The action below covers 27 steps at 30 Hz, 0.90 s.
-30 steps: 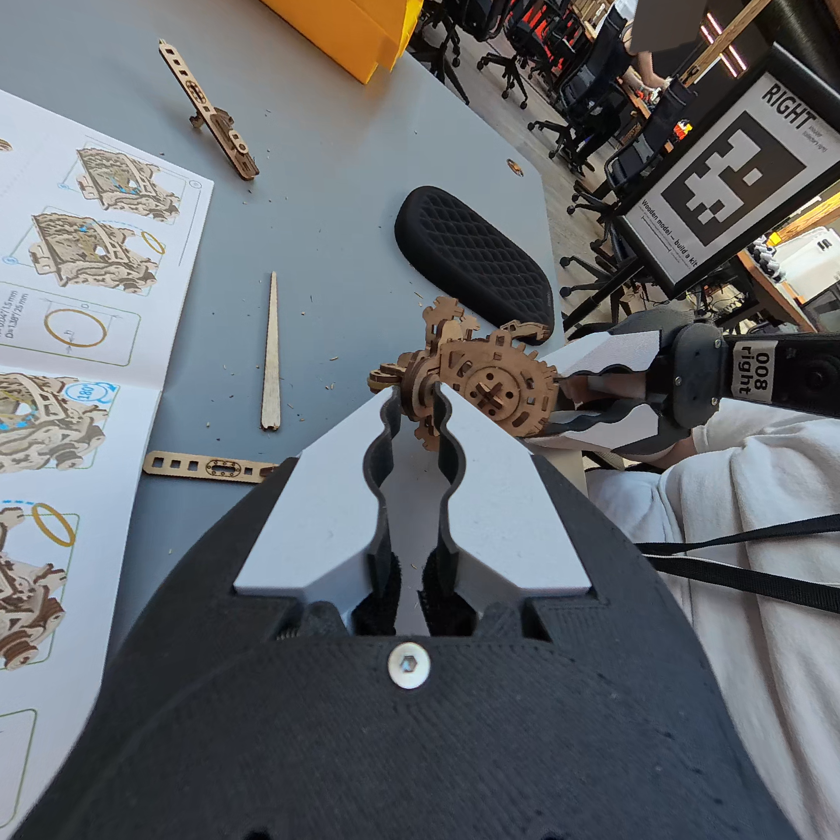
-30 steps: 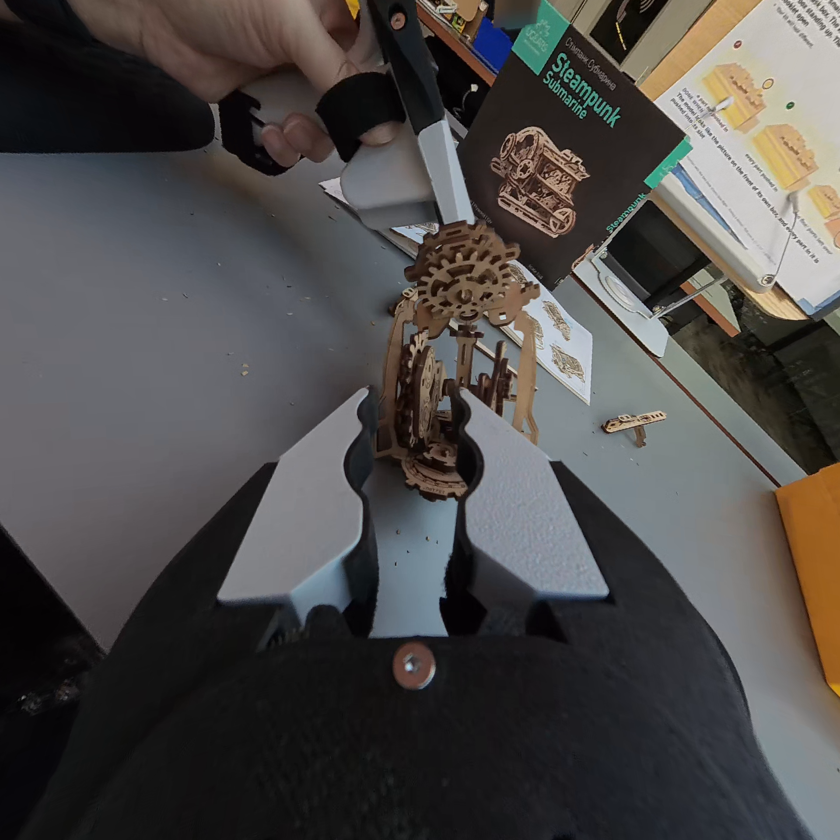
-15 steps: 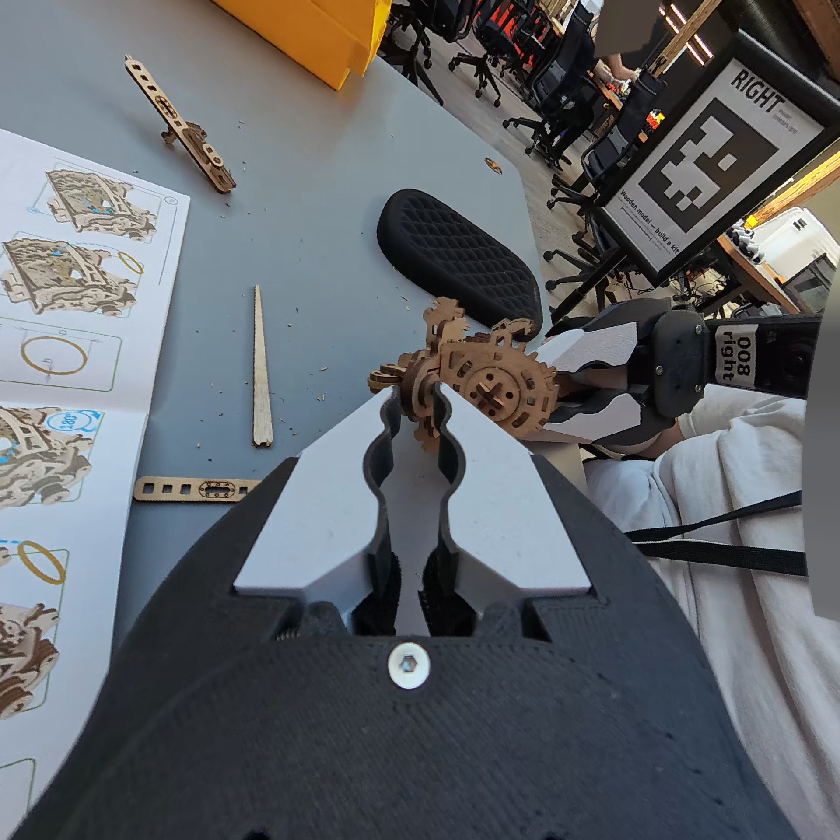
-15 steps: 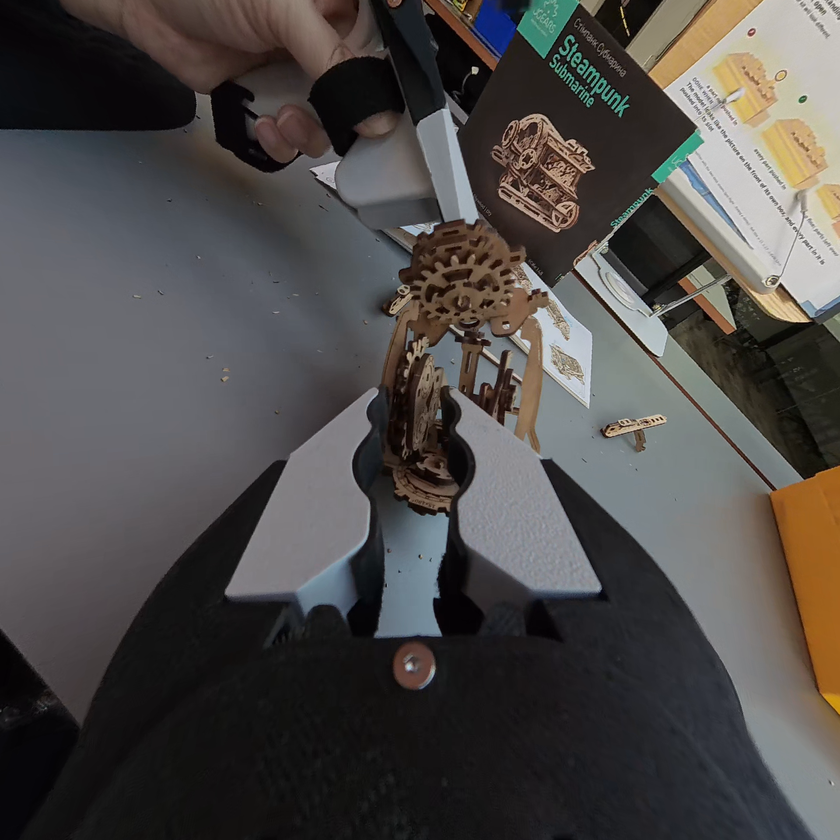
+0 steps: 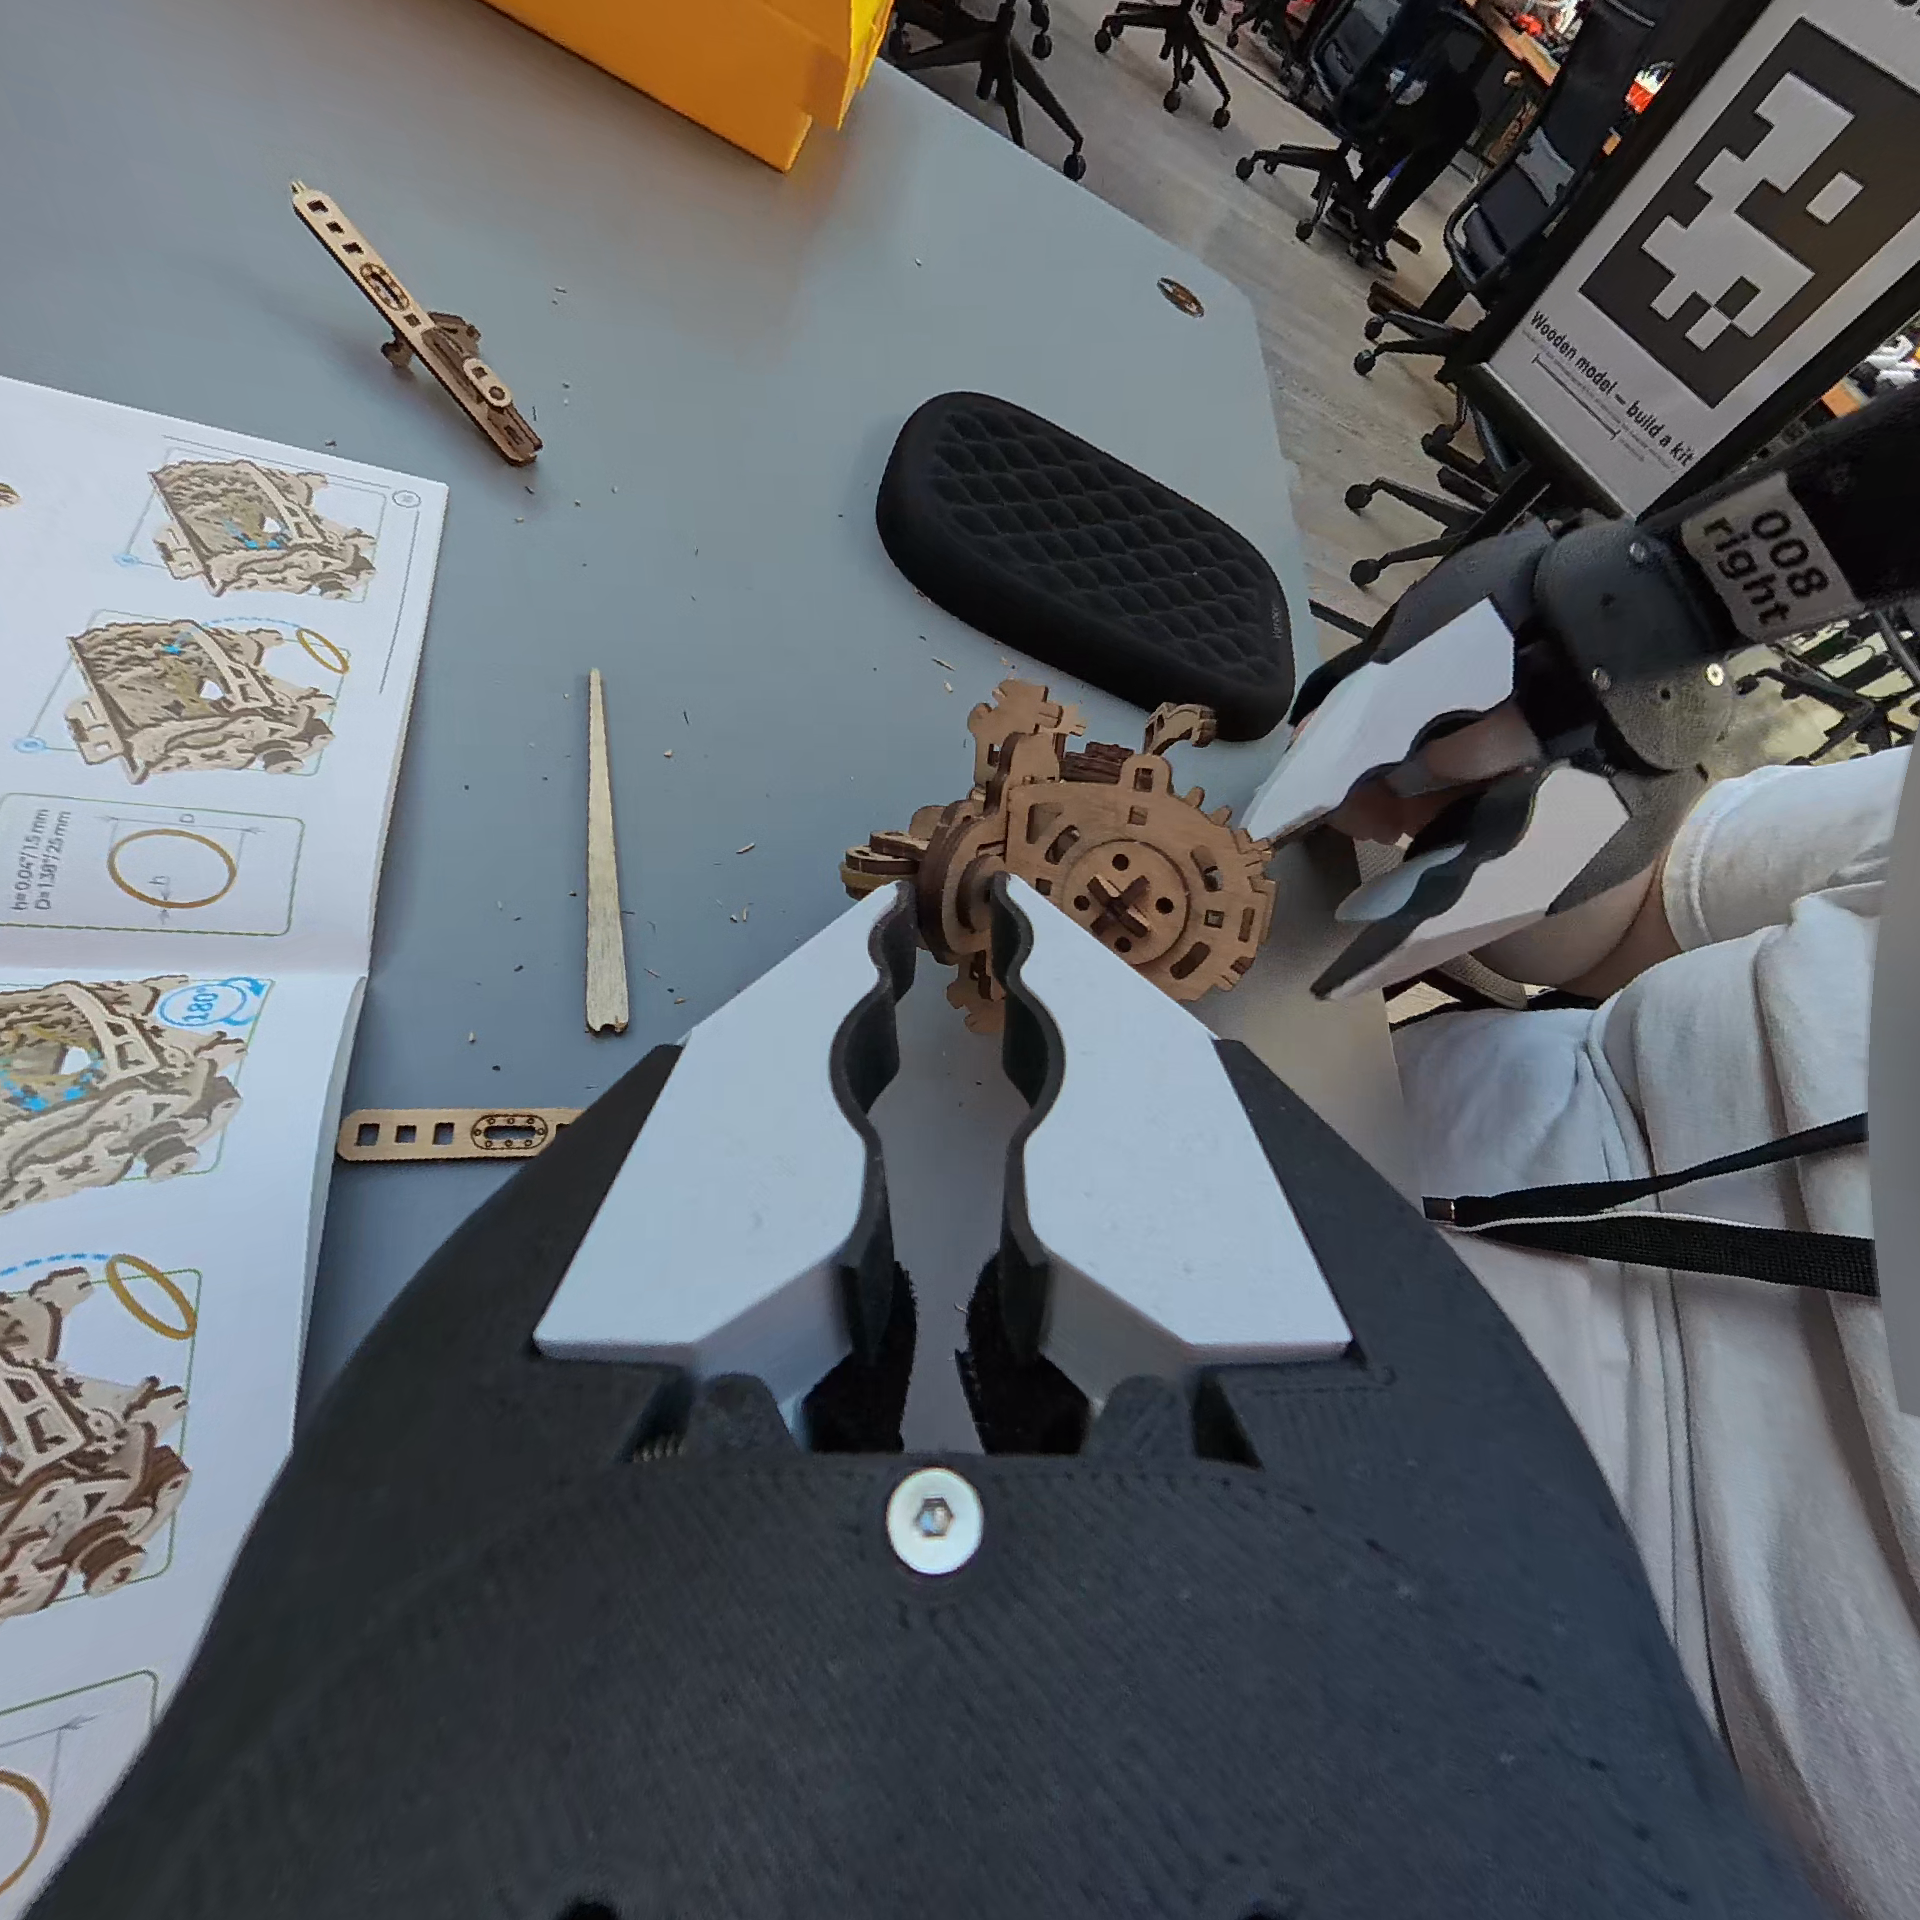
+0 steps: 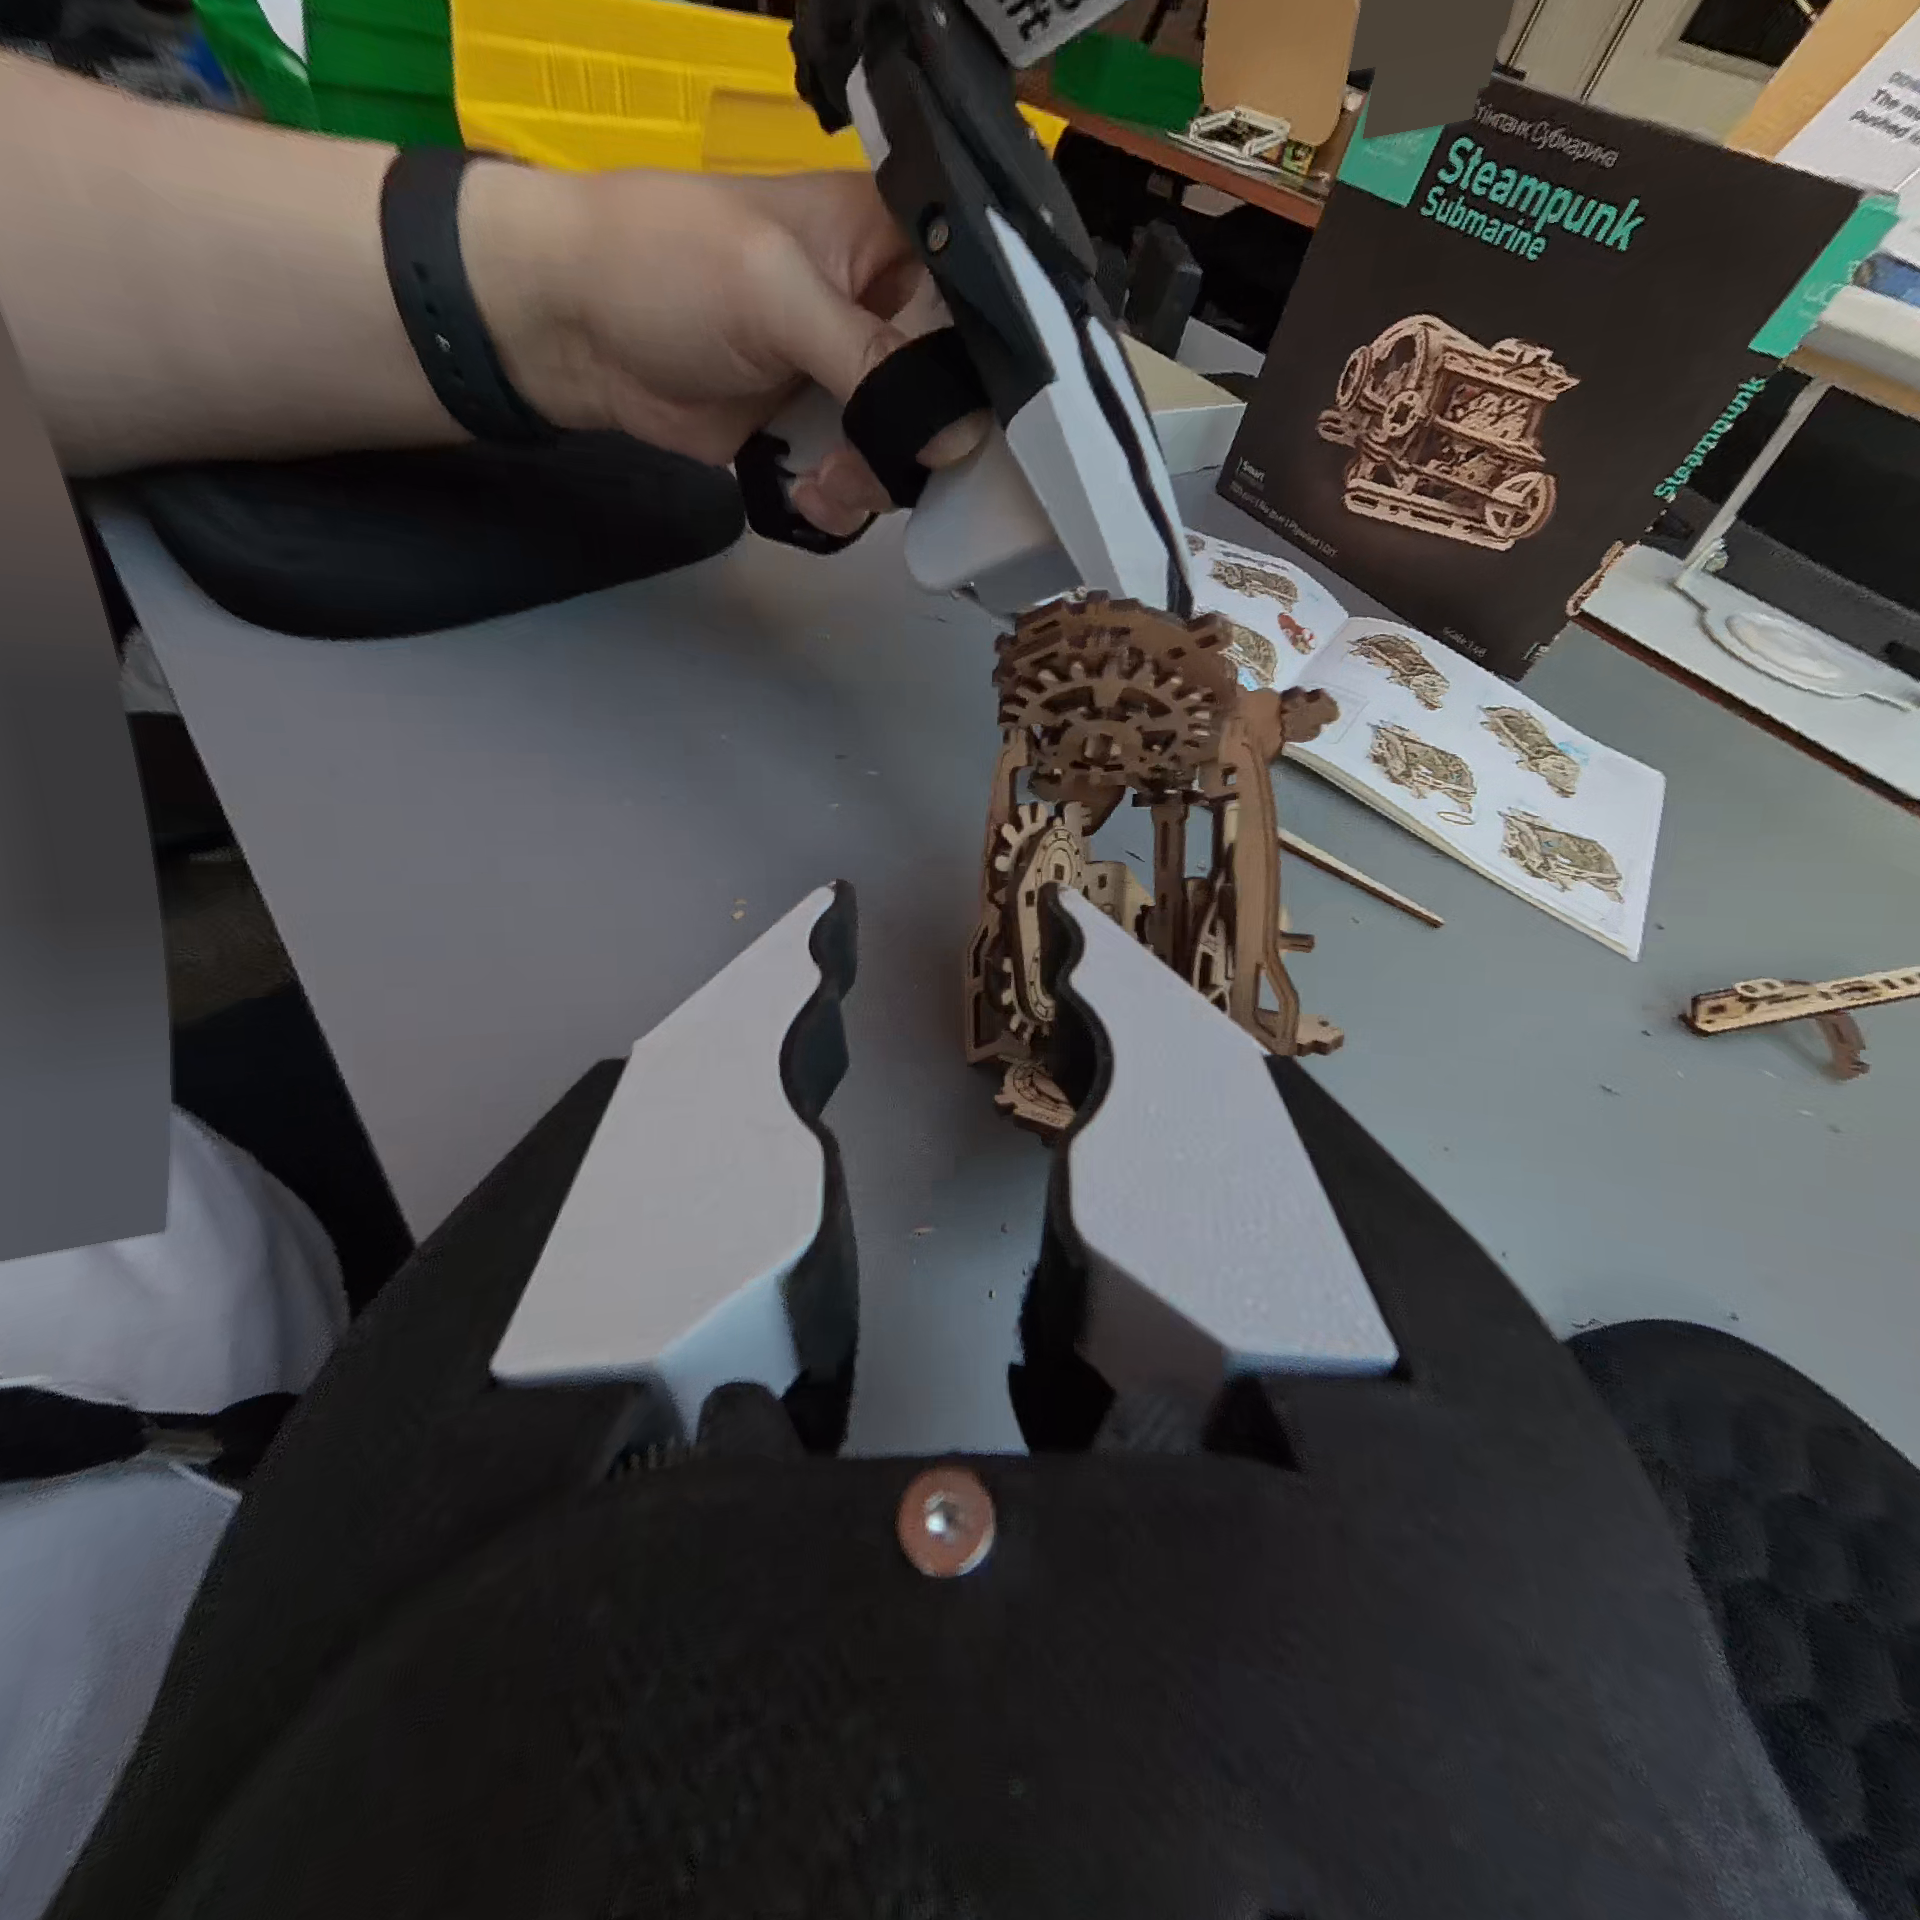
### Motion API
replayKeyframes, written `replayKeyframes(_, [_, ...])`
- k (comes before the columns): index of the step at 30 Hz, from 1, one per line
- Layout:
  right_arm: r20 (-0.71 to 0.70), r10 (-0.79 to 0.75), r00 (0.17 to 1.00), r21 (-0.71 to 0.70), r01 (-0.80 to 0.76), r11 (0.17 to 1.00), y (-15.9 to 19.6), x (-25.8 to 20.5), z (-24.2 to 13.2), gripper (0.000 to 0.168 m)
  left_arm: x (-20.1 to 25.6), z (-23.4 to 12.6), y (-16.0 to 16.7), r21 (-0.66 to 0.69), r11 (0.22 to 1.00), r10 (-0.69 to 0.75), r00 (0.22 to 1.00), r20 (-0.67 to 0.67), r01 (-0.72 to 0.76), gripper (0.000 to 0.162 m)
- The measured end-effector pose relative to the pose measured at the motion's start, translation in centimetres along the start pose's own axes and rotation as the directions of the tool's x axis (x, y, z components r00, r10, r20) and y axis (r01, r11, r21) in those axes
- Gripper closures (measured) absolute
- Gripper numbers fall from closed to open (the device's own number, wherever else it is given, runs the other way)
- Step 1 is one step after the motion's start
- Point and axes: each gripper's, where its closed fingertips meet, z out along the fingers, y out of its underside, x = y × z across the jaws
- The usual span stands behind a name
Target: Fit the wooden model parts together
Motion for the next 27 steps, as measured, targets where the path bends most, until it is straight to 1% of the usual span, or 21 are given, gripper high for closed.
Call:
replayKeyframes(1, [0.017, 0.064, 0.998, 0.039, -0.065, 0.997, -0.4, 0.6, -0.8, 0.135, 0.0, 0.0, 0.0, -0.002, 1.0, -0.002, 1.0, 0.003, 0.002, 0.15])
replayKeyframes(3, [0.039, 0.15, 0.988, 0.129, -0.154, 0.98, -1.4, 2.5, -2.4, 0.135, 0.0, 0.0, 0.0, -0.006, 1.0, -0.006, 1.0, 0.005, 0.006, 0.15])
replayKeyframes(4, [0.036, 0.166, 0.985, 0.168, -0.17, 0.971, -1.8, 3.7, -3.1, 0.135, 0.0, 0.0, 0.0, -0.009, 1.0, -0.006, 1.0, 0.009, 0.006, 0.15])
replayKeyframes(6, [0.012, 0.143, 0.99, 0.216, -0.143, 0.966, -2.4, 5.6, -3.8, 0.135, 0.1, 0.0, -0.1, -0.017, 1.0, -0.004, 1.0, 0.015, 0.005, 0.15])
replayKeyframes(7, [0.026, 0.1, 0.995, 0.218, -0.103, 0.97, -2.7, 5.7, -3.7, 0.135, 0.1, 0.0, -0.1, -0.021, 1.0, -0.002, 1.0, 0.02, 0.002, 0.15])
replayKeyframes(8, [0.018, 0.053, 0.998, 0.197, -0.055, 0.979, -2.7, 5.9, -3.3, 0.135, 0.1, 0.1, -0.2, -0.023, 1.0, -0.001, 1.0, 0.025, 0.001, 0.15])
replayKeyframes(10, [-0.006, -0.031, 1.0, 0.094, 0.032, 0.995, -2.0, 6.0, -2.2, 0.134, 0.2, 0.1, -0.3, -0.026, 1.0, 0.001, 1.0, 0.029, 0.0, 0.15])
replayKeyframes(12, [0.025, -0.074, 0.997, -0.005, 0.074, 0.997, -1.1, 5.4, -1.0, 0.134, 0.3, 0.1, -0.4, -0.027, 1.0, 0.005, 1.0, 0.03, -0.005, 0.15])
replayKeyframes(13, [0.012, -0.082, 0.997, -0.031, 0.082, 0.996, -0.8, 5.5, -0.5, 0.135, 0.3, 0.2, -0.3, -0.03, 1.0, 0.008, 0.999, 0.033, -0.007, 0.15])
replayKeyframes(17, [-0.02, -0.116, 0.993, -0.049, 0.115, 0.992, -0.6, 5.3, 0.7, 0.144, 0.3, 0.1, -0.4, -0.03, 0.999, 0.022, 0.999, 0.046, -0.02, 0.15])
replayKeyframes(20, [-0.07, -0.177, 0.982, -0.121, 0.167, 0.978, 0.1, 5.8, 1.1, 0.153, 0.4, -0.1, -0.5, -0.029, 0.999, 0.043, 0.997, 0.058, -0.041, 0.15])
replayKeyframes(21, [-0.072, -0.183, 0.981, -0.124, 0.173, 0.977, 0.1, 5.8, 1.3, 0.156, 0.5, -0.1, -0.4, -0.033, 0.998, 0.05, 0.997, 0.062, -0.048, 0.15])
replayKeyframes(27, [-0.076, -0.138, 0.988, -0.105, 0.13, 0.986, -0.1, 6.0, 1.5, 0.16, 0.6, -0.1, -0.3, -0.041, 0.997, 0.072, 0.994, 0.085, -0.069, 0.15])
